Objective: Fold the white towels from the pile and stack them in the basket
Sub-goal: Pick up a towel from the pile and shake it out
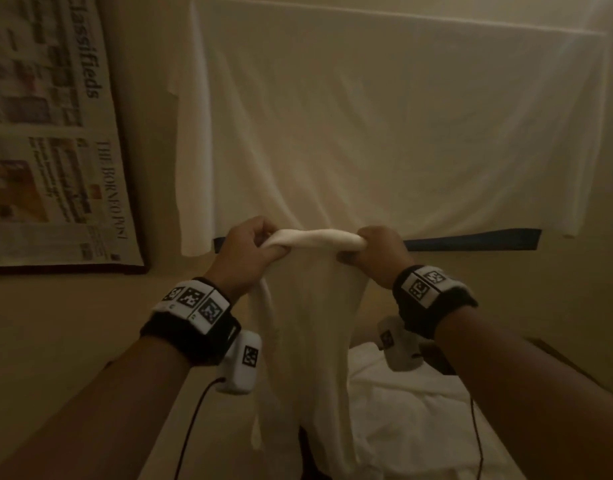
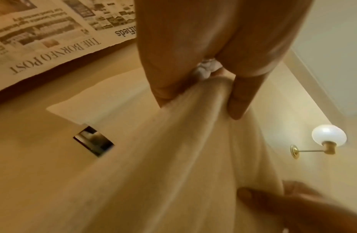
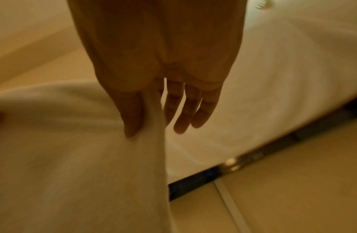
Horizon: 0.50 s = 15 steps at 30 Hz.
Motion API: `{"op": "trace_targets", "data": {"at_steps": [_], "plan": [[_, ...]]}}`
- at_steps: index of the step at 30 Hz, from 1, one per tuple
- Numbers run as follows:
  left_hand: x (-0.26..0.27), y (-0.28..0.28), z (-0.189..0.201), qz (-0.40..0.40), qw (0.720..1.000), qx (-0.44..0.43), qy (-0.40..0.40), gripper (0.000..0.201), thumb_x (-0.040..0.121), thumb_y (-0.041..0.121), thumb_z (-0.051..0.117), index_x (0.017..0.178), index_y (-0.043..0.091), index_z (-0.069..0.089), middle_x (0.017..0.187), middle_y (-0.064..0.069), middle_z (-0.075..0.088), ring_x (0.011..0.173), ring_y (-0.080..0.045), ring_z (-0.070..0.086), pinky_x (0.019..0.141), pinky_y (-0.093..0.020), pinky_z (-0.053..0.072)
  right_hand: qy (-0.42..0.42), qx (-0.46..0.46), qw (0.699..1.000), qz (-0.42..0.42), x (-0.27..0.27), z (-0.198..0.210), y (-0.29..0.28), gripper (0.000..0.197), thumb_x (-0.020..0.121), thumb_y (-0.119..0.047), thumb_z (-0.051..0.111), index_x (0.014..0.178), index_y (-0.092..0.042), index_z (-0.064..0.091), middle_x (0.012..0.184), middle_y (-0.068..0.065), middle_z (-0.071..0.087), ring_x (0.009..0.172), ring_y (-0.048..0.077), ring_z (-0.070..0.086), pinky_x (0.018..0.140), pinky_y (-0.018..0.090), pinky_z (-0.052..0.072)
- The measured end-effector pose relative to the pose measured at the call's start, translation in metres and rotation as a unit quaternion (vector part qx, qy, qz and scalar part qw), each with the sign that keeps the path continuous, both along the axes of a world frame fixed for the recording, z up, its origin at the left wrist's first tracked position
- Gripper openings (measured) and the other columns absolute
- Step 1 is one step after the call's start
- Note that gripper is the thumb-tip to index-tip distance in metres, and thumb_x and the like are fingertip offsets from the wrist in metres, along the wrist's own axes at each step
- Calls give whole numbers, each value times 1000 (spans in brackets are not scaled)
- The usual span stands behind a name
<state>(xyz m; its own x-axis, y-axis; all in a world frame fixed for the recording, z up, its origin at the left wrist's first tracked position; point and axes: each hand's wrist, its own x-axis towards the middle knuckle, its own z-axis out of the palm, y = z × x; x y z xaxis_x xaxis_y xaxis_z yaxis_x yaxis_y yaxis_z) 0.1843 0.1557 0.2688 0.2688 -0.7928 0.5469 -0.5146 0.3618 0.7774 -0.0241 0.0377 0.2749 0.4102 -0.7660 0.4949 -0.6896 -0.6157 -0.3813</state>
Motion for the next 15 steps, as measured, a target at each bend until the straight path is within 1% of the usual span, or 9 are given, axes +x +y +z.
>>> {"op": "trace_targets", "data": {"at_steps": [2,4,6,8,9,10,12,13,15], "plan": [[0,-3,3,-2,1000,2,19,14,84,7,72,83,17,62,81,-12,65,75,-18,58,72,-40,49,-132,105,985,45,-8,-15,-11,22,79,-29,78,88,-10,71,79,2,67,72,17,62,62,29,47],[-2,-9,2,-9,1000,16,25,16,83,6,72,83,17,61,78,-5,64,73,-15,57,71,-36,46,-202,141,966,78,-12,-21,-18,14,82,-24,76,86,-12,70,78,3,67,70,14,62,61,28,47],[-8,-15,1,-30,997,55,36,12,82,14,76,87,15,66,81,-2,69,76,-16,63,72,-36,51,-219,139,959,111,-13,-17,-23,7,87,-21,71,90,-15,72,83,3,69,73,11,62,62,25,48],[-19,-22,1,-73,990,100,65,27,76,29,80,97,14,72,92,-6,74,88,-24,70,80,-42,57,-219,115,958,149,-14,-7,-26,8,88,-18,68,93,-19,74,85,1,72,73,7,63,63,22,48],[-26,-26,1,-98,985,116,83,34,75,32,80,102,13,73,98,-8,75,93,-28,70,84,-45,57,-221,108,954,171,-16,-2,-28,10,89,-15,67,95,-18,74,85,0,72,73,6,64,64,21,50],[-36,-31,2,-120,980,122,99,36,77,30,80,107,11,72,102,-10,75,97,-30,70,86,-46,57,-222,104,951,191,-17,3,-29,11,89,-13,67,96,-17,74,87,0,72,75,5,65,65,21,51],[-56,-40,3,-135,974,116,137,35,84,23,74,116,11,67,108,-9,74,101,-27,70,89,-45,57,-223,90,946,219,-21,10,-30,13,90,-11,65,98,-16,73,91,-1,72,79,2,65,67,16,51],[-64,-46,4,-128,974,105,156,36,86,21,72,120,11,65,111,-8,73,102,-25,70,90,-46,57,-225,78,944,227,-23,13,-31,12,91,-11,64,98,-17,73,92,-1,72,79,0,64,66,14,50],[-77,-58,5,-105,977,80,165,35,88,23,70,121,10,65,111,-7,73,102,-23,70,90,-48,56,-231,59,945,225,-30,16,-35,9,91,-14,65,96,-15,73,90,1,72,76,1,63,64,13,49]]}}
